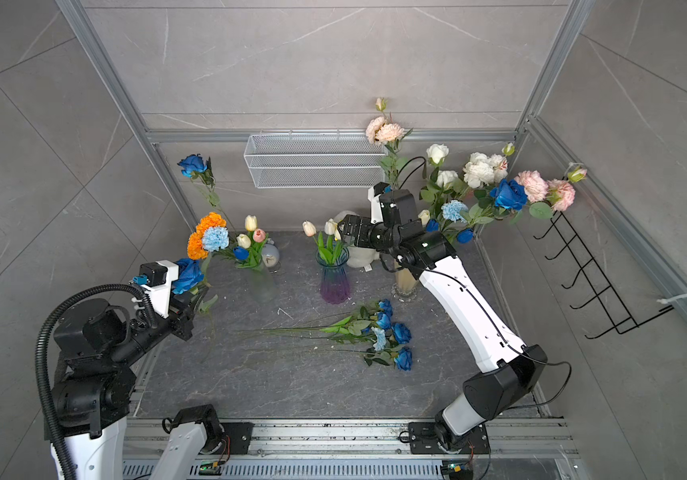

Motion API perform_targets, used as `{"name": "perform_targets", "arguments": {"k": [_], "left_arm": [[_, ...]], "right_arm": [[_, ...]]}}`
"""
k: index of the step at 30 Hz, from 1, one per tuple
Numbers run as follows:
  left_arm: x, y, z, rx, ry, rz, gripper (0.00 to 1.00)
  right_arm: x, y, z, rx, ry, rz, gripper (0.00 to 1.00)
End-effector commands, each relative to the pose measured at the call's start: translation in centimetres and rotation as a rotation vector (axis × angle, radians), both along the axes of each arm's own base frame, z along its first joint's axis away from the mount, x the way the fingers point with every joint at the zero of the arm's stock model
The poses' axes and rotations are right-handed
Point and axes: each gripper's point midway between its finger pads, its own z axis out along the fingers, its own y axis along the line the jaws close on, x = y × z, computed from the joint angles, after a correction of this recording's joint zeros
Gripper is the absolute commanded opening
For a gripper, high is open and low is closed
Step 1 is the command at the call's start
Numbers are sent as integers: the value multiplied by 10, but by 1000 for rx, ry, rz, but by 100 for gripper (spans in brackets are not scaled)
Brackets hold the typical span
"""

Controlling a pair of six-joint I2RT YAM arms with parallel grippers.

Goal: Pick out blue flowers from the vase
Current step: Place the flower at the center of the board.

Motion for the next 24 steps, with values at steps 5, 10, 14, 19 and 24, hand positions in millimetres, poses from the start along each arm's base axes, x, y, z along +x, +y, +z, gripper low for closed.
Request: {"name": "perform_targets", "arguments": {"k": [5,10,14,19,24], "left_arm": [[3,-29,-9,104,17,-151,0],[12,-72,-26,206,52,-275,0],[15,-132,-47,393,12,-368,0],[21,-187,-71,492,-4,-455,0],[17,-236,-114,637,-24,-538,0]], "right_arm": [[-3,-3,14,56,-36,-18,98],[-2,-3,15,60,-38,-21,98],[-3,-8,17,61,-43,-33,98],[-5,-20,16,62,-41,-57,98],[-4,-67,4,-16,-3,-189,98]]}}
